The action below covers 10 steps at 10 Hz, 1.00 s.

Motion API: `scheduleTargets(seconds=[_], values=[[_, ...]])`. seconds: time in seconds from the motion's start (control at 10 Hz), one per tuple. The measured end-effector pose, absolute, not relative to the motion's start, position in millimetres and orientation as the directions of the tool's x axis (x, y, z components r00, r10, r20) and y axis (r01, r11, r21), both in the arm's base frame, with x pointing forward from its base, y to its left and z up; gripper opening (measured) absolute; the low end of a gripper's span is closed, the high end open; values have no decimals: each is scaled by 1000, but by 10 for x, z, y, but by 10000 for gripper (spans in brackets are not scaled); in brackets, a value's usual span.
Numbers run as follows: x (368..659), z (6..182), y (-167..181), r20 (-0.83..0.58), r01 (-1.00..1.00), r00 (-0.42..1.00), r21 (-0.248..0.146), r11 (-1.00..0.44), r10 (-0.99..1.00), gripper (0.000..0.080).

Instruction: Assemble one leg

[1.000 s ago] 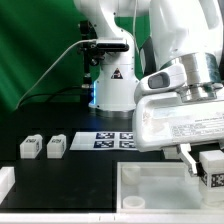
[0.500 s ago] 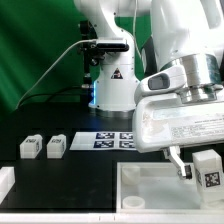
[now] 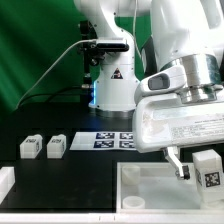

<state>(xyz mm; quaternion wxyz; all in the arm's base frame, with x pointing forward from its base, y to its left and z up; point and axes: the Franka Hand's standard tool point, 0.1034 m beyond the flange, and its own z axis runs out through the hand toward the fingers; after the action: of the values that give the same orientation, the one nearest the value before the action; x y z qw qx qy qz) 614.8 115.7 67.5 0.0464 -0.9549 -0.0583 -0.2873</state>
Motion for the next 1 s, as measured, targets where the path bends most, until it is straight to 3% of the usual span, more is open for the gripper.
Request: scheduleTargets(seconds=[0.5, 0.8, 1.0], values=[[6149, 678, 1154, 553, 138, 829, -55, -989, 85, 649], [6192, 848, 1135, 490, 129, 868, -68, -989, 80, 649], [6155, 784, 1092, 301, 129, 949, -90, -988, 97, 649]])
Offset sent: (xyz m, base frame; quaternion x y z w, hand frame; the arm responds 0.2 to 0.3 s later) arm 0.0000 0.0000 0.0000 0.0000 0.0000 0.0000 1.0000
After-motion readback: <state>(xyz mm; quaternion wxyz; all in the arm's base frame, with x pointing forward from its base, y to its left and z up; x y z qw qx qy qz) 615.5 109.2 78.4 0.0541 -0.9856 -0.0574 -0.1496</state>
